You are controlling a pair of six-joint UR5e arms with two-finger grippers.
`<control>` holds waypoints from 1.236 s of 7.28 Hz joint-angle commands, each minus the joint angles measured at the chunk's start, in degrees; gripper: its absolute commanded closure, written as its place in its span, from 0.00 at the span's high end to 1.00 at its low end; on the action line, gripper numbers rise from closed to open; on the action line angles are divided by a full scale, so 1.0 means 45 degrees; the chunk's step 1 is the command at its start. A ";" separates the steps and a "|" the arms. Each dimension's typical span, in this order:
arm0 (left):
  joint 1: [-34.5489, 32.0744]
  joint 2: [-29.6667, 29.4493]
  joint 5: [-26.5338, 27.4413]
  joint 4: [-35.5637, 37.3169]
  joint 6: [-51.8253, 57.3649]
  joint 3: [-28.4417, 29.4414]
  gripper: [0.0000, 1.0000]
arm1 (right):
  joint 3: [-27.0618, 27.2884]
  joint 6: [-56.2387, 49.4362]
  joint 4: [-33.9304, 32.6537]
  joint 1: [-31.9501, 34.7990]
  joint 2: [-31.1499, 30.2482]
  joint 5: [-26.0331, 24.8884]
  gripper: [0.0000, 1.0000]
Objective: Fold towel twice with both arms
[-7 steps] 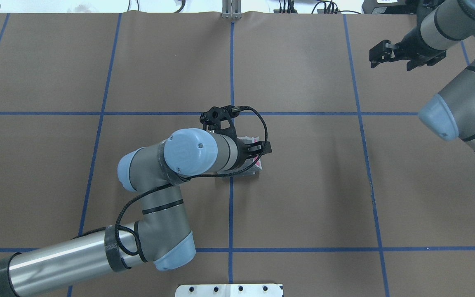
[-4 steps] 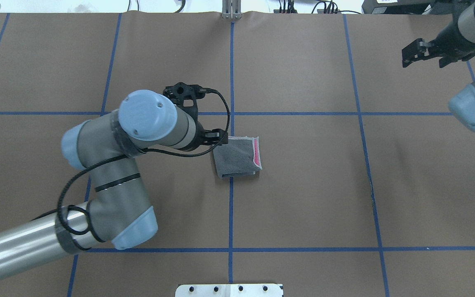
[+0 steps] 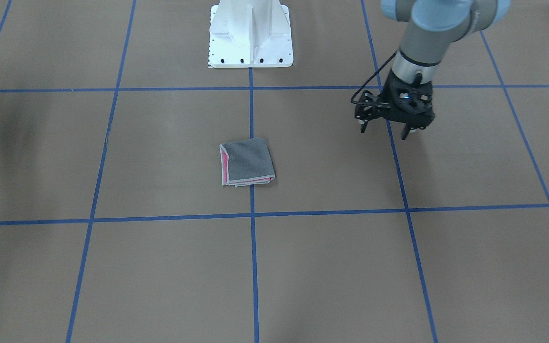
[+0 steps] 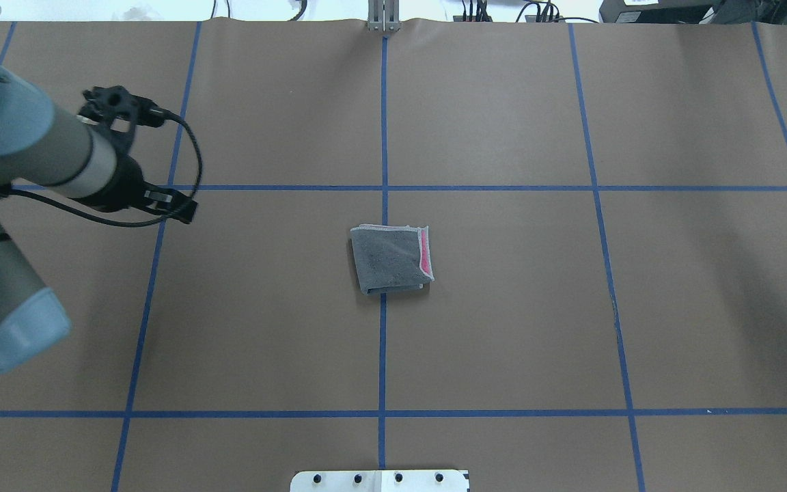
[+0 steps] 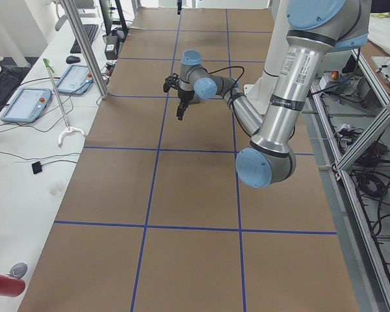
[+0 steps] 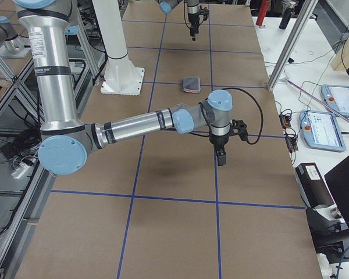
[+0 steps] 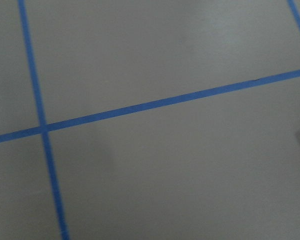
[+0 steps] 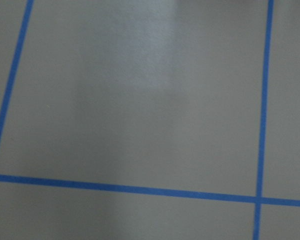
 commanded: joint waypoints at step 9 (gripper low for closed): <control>-0.9340 0.4678 -0.4182 0.0127 1.2341 0.3430 1.00 | -0.0016 -0.3623 -0.1283 0.2506 -0.2675 0.1089 1.00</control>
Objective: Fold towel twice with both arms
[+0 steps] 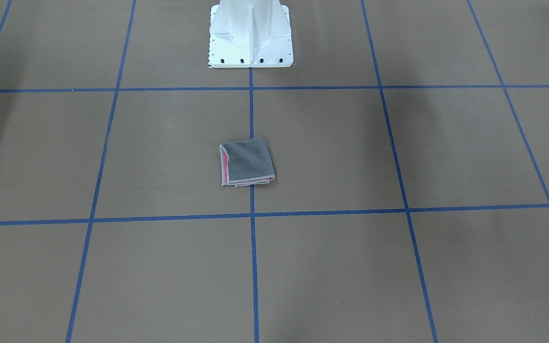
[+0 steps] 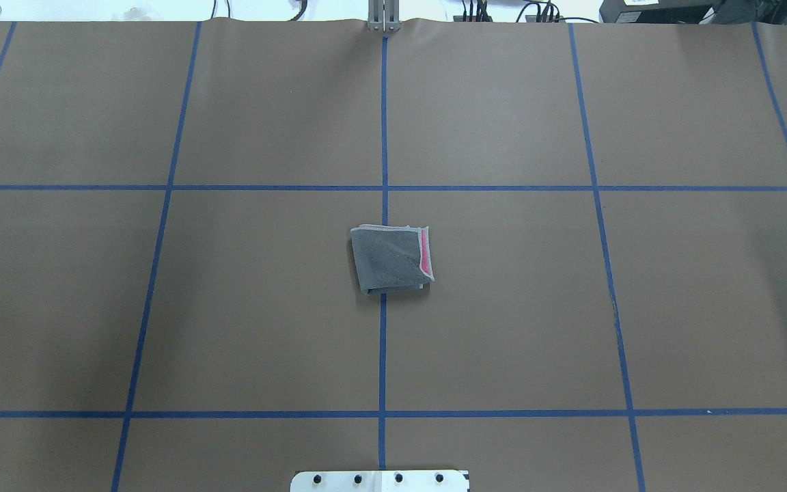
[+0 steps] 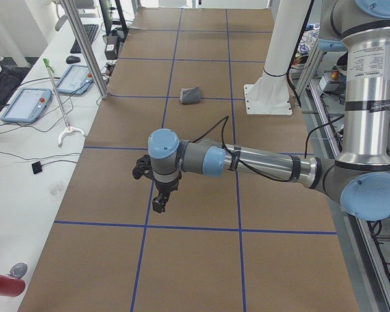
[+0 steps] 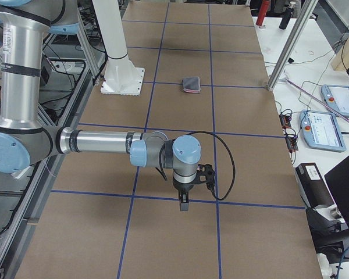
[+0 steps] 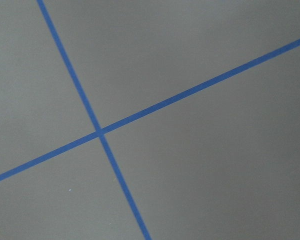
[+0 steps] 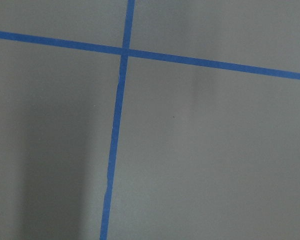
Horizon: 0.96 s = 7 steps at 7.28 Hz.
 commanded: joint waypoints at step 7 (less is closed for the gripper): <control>-0.0861 0.1123 -0.1184 0.0008 0.0021 -0.0066 1.00 | -0.0343 0.0122 0.0117 0.0007 0.0042 0.0965 1.00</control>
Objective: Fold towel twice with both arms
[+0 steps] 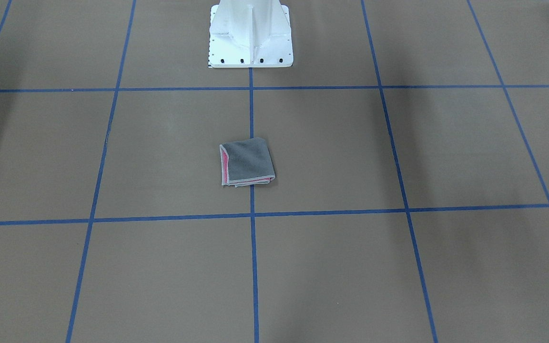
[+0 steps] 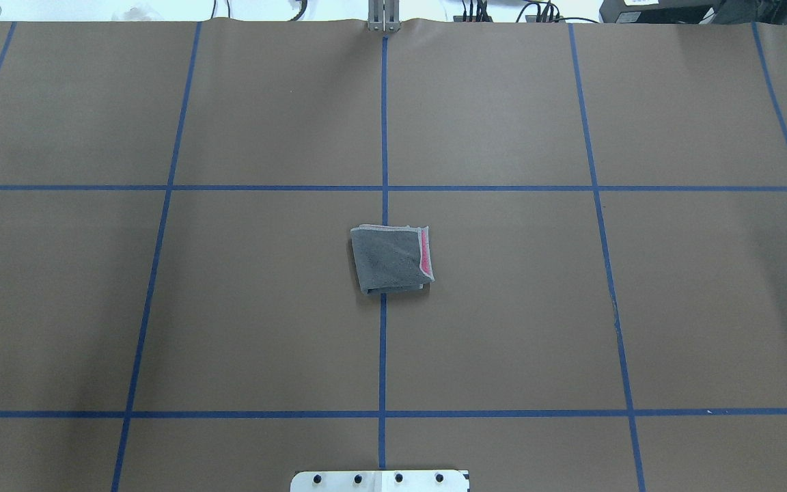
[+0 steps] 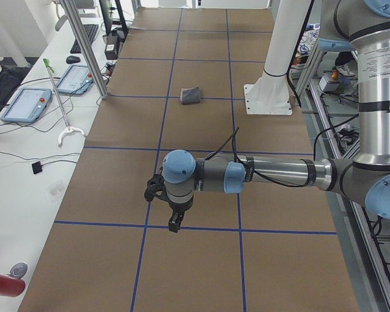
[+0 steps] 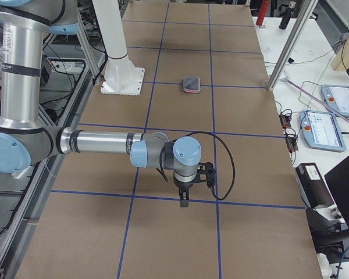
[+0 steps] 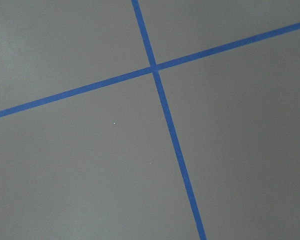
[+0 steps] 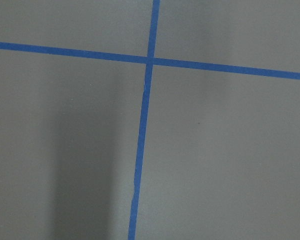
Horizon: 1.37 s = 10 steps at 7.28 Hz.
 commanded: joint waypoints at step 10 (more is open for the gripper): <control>-0.0101 0.0289 -0.0365 -0.0147 0.0033 -0.0034 1.00 | -0.0182 -0.0019 0.0031 0.0000 0.0090 -0.0004 1.00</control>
